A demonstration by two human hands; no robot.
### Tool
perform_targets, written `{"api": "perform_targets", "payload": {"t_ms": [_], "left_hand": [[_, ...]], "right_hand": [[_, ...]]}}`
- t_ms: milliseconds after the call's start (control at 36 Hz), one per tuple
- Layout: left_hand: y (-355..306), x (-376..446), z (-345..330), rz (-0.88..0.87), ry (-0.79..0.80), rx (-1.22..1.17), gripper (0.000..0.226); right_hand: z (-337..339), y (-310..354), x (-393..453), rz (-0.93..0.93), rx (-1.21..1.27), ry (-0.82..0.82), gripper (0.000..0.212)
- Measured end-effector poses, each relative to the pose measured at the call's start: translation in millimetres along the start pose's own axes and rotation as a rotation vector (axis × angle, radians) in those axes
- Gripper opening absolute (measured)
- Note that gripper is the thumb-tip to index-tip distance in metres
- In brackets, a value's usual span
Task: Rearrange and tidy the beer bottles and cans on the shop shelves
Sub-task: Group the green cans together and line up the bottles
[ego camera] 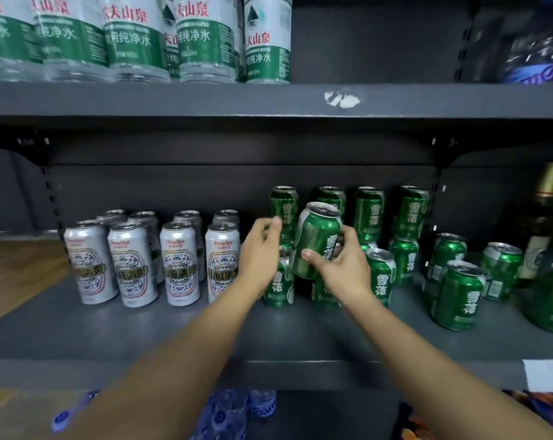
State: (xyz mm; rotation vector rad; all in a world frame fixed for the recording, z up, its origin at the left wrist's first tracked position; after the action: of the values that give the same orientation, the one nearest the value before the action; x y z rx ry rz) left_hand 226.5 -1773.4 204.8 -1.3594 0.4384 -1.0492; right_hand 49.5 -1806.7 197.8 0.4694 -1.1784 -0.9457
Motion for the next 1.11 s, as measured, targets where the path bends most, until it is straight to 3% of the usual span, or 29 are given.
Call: {"api": "perform_targets", "payload": {"t_ms": [28, 56, 194, 333, 472, 833, 1111], "left_hand": [[17, 3, 0, 0.035, -0.030, 0.012, 0.024], [35, 5, -4, 0.078, -0.025, 0.043, 0.027], [72, 6, -26, 0.149, 0.025, 0.241, 0.078], [95, 17, -42, 0.250, 0.061, 0.152, 0.111], [95, 18, -34, 0.231, -0.010, 0.176, 0.073], [101, 22, -31, 0.182, 0.001, 0.190, 0.066], [100, 22, -31, 0.179, 0.018, 0.221, 0.064]], "right_hand": [[2, -1, 8, -0.012, 0.008, -0.001, 0.069], [2, -1, 16, -0.018, 0.009, 0.005, 0.070], [-13, 4, 44, -0.019, -0.043, 0.066, 0.078], [-38, 7, 51, -0.015, -0.097, 0.115, 0.071], [-50, 9, 55, -0.019, -0.189, 0.167, 0.072], [-68, 18, 65, 0.026, -0.337, 0.266, 0.080], [-78, 16, 62, -0.041, -0.347, 0.300, 0.088]]}}
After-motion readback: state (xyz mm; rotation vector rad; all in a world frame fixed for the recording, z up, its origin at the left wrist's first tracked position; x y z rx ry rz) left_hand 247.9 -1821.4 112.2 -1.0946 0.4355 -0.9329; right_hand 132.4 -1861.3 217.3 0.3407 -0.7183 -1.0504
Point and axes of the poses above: each hand's wrist, its own x-axis towards the middle knuckle, its own z-axis out of the back of the hand, y = z × x, the point moved 9 cm from there along x, towards the middle knuckle, and after that the axes turned 7 degrees about z, right-handed, at the moved point
